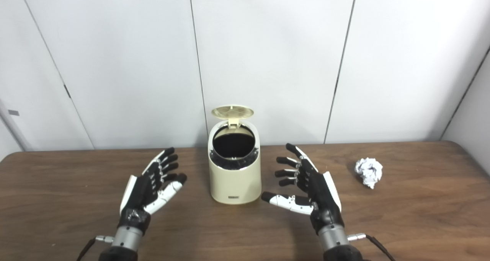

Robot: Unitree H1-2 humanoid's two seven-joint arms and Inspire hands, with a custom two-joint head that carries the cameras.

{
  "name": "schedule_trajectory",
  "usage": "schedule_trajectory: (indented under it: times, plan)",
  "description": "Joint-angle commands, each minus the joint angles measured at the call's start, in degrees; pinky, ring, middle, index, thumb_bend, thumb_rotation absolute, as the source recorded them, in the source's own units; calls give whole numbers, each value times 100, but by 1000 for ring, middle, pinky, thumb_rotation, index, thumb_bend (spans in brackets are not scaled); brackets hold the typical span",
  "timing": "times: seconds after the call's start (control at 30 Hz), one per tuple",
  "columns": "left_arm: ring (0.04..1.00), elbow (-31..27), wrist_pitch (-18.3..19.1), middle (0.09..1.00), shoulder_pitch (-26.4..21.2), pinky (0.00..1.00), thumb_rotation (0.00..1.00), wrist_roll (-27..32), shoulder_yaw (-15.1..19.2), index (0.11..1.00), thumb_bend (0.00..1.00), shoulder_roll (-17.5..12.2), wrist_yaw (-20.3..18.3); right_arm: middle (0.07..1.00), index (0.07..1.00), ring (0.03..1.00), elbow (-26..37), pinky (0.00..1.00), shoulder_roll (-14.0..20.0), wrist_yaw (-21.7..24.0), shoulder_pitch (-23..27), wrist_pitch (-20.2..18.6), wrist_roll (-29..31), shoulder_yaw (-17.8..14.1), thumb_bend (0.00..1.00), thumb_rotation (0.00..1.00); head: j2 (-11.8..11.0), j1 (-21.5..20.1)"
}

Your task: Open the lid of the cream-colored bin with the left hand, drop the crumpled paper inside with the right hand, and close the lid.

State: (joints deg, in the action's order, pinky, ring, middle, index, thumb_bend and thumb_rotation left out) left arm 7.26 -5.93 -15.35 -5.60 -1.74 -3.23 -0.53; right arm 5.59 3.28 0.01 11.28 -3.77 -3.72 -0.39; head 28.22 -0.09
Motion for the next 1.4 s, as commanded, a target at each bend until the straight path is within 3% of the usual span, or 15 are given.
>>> schedule_trajectory:
  times: [0.0, 0.13, 0.27, 0.4, 0.5, 0.63, 0.87, 0.97, 1.13, 1.37]
  plan:
    - [862, 65, -303, 886, -127, 795, 423, 37, 4, 950, 818, -39, 2, 781, 873, 660, 92, 565, 60, 54, 151, 253, 173, -76, 752, 130, -5, 36]
    - [851, 176, -321, 879, -121, 785, 413, 10, 35, 947, 825, -18, 49, 808, 877, 674, -39, 590, 191, 53, 226, 329, 177, -165, 773, 156, -37, -14]
    - [855, 290, -350, 881, -162, 774, 394, 80, 90, 942, 802, -25, 37, 814, 872, 679, 100, 579, 535, 137, 363, 22, -102, -118, 779, 192, -145, -261]
    - [853, 363, -384, 879, -195, 765, 385, 78, 125, 932, 787, -63, 33, 841, 861, 706, 308, 572, 1078, 439, 605, -490, -331, -41, 796, 172, -207, -481]
    - [854, 399, -397, 877, -215, 773, 388, 26, 129, 927, 784, -108, 46, 836, 861, 707, 371, 565, 1685, 715, 837, -766, -923, 179, 806, 242, -265, -682]
    - [846, 434, -397, 873, -235, 768, 391, 75, 154, 923, 801, -141, 21, 865, 835, 734, 312, 598, 2352, 1091, 1191, -1286, -1346, 330, 851, 240, -329, -906]
    - [839, 494, -427, 870, -252, 758, 381, 102, 170, 919, 793, -192, -11, 869, 802, 798, -138, 658, 3217, 1394, 1629, -1181, -2029, 596, 868, 175, -383, -1210]
    - [837, 500, -427, 868, -254, 758, 361, 124, 173, 912, 790, -205, -27, 873, 796, 819, -273, 687, 3450, 1573, 1810, -1191, -2206, 707, 866, 165, -396, -1329]
    - [848, 533, -462, 878, -262, 777, 360, 203, 172, 918, 777, -253, -85, 870, 808, 866, -446, 769, 3746, 2065, 2217, -1626, -2688, 973, 873, 119, -401, -1456]
    - [852, 458, -387, 871, -246, 809, 362, 151, 167, 898, 771, -289, -63, 922, 830, 901, -804, 773, 4038, 2776, 2637, -1950, -3099, 1338, 876, 124, -396, -1529]
